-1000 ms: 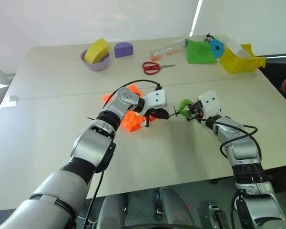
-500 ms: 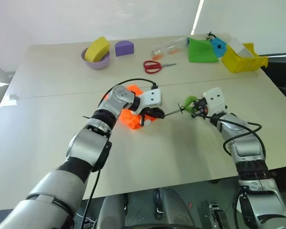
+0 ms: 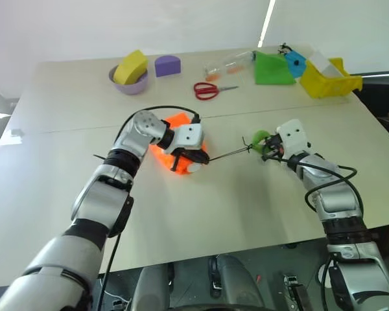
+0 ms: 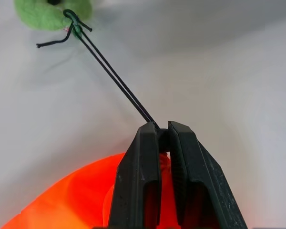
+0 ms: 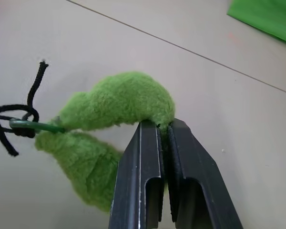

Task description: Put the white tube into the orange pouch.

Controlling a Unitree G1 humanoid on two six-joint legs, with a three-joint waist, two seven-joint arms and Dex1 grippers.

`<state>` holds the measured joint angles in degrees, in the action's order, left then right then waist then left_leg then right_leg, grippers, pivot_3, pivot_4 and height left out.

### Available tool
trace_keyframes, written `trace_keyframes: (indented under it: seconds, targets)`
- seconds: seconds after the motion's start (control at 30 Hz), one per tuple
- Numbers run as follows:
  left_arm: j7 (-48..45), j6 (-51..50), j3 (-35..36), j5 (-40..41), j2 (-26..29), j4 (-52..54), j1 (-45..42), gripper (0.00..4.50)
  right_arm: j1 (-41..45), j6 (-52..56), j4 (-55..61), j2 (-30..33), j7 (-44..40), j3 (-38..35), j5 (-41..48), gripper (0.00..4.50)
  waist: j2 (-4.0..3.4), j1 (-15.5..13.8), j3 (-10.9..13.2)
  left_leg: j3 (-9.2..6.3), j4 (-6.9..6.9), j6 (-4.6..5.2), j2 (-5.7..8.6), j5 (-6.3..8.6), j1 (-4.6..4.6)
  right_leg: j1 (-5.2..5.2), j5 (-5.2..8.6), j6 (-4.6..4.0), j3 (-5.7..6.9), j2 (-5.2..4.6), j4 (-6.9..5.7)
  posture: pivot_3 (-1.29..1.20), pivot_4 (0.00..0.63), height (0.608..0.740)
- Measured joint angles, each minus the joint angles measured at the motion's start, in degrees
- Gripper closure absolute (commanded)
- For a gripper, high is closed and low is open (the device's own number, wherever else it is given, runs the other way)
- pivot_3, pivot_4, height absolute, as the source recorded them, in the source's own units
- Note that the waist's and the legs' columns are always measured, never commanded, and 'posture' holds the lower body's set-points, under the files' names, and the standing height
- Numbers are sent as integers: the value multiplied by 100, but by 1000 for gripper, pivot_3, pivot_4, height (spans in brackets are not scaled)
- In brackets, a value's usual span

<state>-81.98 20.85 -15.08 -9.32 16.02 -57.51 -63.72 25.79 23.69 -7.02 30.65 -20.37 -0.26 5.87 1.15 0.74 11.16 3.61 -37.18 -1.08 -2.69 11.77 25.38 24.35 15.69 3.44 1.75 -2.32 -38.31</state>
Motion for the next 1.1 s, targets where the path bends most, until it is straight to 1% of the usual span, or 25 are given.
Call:
trace_keyframes:
  seconds: [0.23, 0.4, 0.57, 0.83, 0.9, 1.1]
  targets:
    - [-204, -468, 11, 396, 225, 535, 216, 4474, 16, -86, -5, 1, -2, 95, 1, 4500, -1, 0, -1, 1, -3, 0, 0, 0, 0, 0, 0, 1, 0, 0, -1, 0, 150, 740]
    - [-274, -945, 14, 697, 235, 779, 347, 4474, 140, -111, -212, 23, 26, 94, -1, 4500, -1, -1, 0, 1, -6, 0, 0, 0, 1, 0, -1, 1, 0, 0, -3, 0, 150, 740]
    - [-467, -1704, 16, 1133, 219, 1528, 547, 4474, 210, -157, -252, 152, 191, 94, -6, 4500, -1, -3, 0, 0, -5, 0, 0, 0, 1, 0, -1, 1, -1, -1, -3, 0, 150, 740]
    - [-502, -2416, -147, 1455, 676, 2551, 755, 4474, 240, -291, -192, 166, 207, 94, 2, 4500, -1, 3, -1, -8, -8, 1, -1, -1, -1, 0, -1, 1, -4, 0, -9, 0, 150, 740]
    - [-503, -2448, -170, 1509, 836, 2726, 827, 4474, 288, -309, -194, 167, 208, 94, 3, 4500, -1, 3, -1, -8, -8, 1, -1, -1, -2, 0, -1, 1, -5, -1, -9, 0, 150, 740]
    - [-500, -2829, -122, 1803, 1006, 2959, 831, 4474, 373, -526, -193, 167, 208, 94, 77, 4500, -1, -4, -1, -9, -9, 1, 0, -1, -1, 0, -1, 1, -5, -1, -9, 0, 150, 740]
